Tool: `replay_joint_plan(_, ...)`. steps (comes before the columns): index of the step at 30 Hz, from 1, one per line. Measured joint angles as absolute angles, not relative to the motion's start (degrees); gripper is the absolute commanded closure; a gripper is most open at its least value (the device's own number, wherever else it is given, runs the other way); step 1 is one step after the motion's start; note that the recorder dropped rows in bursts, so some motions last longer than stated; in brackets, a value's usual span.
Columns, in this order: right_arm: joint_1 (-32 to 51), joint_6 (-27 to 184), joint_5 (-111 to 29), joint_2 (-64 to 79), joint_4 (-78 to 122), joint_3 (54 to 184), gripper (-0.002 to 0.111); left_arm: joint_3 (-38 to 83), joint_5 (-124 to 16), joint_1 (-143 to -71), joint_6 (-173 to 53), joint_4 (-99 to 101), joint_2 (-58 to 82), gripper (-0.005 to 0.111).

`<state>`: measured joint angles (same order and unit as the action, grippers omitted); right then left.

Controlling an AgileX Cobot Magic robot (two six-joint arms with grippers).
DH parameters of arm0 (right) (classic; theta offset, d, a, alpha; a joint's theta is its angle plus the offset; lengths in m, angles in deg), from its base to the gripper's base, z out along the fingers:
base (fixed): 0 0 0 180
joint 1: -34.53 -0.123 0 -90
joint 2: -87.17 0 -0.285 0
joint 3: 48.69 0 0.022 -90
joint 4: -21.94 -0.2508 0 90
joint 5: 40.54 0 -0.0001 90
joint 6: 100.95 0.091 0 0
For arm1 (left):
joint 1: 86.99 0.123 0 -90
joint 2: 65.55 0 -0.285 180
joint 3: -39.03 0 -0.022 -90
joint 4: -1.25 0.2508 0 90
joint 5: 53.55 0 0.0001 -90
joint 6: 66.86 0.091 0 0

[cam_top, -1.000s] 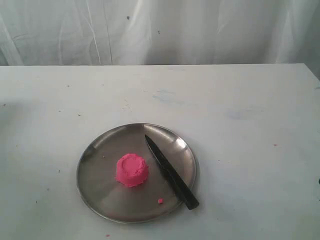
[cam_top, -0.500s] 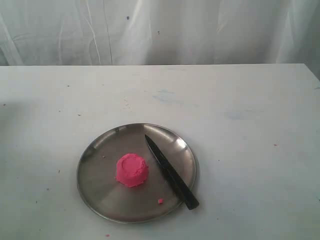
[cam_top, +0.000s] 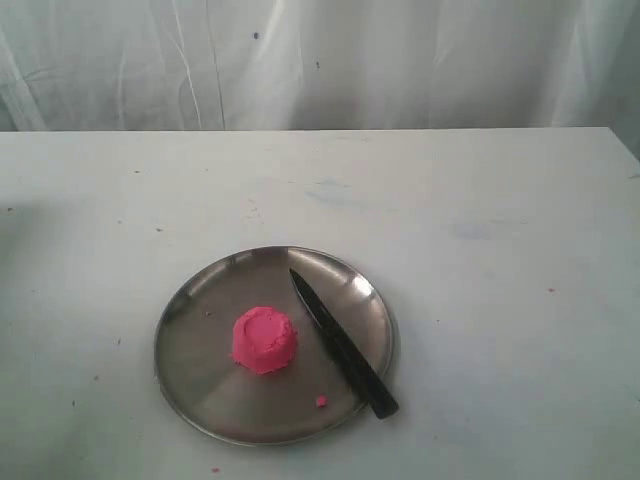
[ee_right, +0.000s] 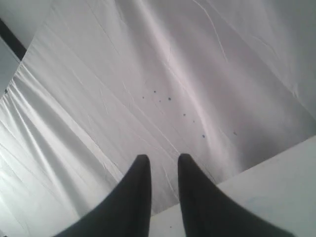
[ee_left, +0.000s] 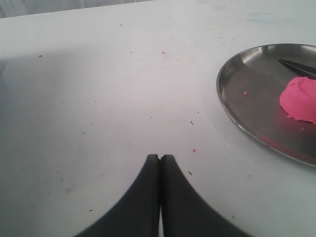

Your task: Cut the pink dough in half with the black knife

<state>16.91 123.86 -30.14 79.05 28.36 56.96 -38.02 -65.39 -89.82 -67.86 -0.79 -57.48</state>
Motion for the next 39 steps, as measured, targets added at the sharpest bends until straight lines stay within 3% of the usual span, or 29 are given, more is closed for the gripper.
replay_joint_plan(8, 14.2, 123.1, -39.3, 76.8, 35.0, 67.7, 0.108, -38.0, -65.4, -89.1, -67.9, -0.8, -57.5, 0.107)
replay_joint_plan(14, 9.9, 114.3, -44.6, 68.3, 36.2, 76.7, 0.108, -38.0, -65.4, -89.1, -67.9, -0.8, -57.5, 0.107)
replay_joint_plan(22, 1.8, 85.7, -67.2, 49.7, 20.7, 89.7, 0.108, -38.0, -65.4, -89.1, -67.9, -0.8, -57.5, 0.107)
replay_joint_plan(25, 0.4, 72.7, -76.7, 37.4, 10.0, 94.5, 0.098, -38.0, -65.4, -89.1, -67.9, -0.8, -57.5, 0.107)
replay_joint_plan(28, 0.3, 67.0, -80.5, 27.2, 5.2, 96.7, 0.071, -38.0, -65.4, -89.1, -67.9, -0.8, -57.5, 0.107)
replay_joint_plan(30, 0.3, 62.3, -80.8, 20.4, 1.6, 96.8, 0.060, -38.0, -65.4, -89.1, -67.9, -0.8, -57.5, 0.107)
replay_joint_plan(33, 3.0, 55.5, -77.8, 10.6, -2.3, 97.5, 0.058, -38.0, -65.4, -89.1, -67.9, -0.8, -57.5, 0.107)
replay_joint_plan(39, 16.9, 26.2, -84.7, -11.1, -33.8, 100.6, 0.058, -38.0, -65.4, -89.1, -67.9, -0.8, -57.5, 0.107)
